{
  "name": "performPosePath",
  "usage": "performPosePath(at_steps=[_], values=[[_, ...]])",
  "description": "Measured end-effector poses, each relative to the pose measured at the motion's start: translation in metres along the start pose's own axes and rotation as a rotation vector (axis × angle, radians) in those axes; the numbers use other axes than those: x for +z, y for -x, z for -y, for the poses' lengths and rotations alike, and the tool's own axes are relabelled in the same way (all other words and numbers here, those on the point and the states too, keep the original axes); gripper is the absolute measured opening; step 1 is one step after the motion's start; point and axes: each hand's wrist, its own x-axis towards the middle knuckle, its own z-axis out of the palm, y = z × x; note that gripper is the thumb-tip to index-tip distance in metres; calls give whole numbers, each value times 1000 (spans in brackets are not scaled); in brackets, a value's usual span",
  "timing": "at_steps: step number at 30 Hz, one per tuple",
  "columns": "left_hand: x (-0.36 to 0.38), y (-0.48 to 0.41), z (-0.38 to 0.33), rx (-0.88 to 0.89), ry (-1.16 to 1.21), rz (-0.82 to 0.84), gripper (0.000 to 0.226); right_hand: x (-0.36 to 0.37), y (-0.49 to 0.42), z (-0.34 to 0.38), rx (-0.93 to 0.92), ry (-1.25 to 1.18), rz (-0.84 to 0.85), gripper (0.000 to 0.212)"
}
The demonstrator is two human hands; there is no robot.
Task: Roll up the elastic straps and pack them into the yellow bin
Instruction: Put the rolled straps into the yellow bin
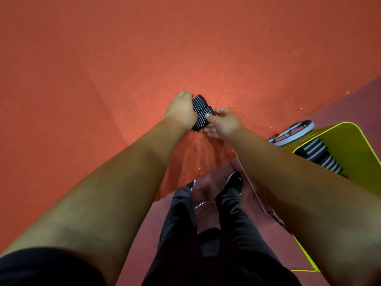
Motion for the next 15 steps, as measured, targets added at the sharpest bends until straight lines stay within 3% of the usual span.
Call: performPosePath(at_steps=[3,8,15], values=[[2,-8,2,-3,-22,32,62,5,-6,3,5,-18,16,61],[3,-14,7,-50,5,116,61,2,-12,-2,-9,-7,65,48],[5,11,15,-65,231,299,47,-21,10,-11,28,77,288,80]])
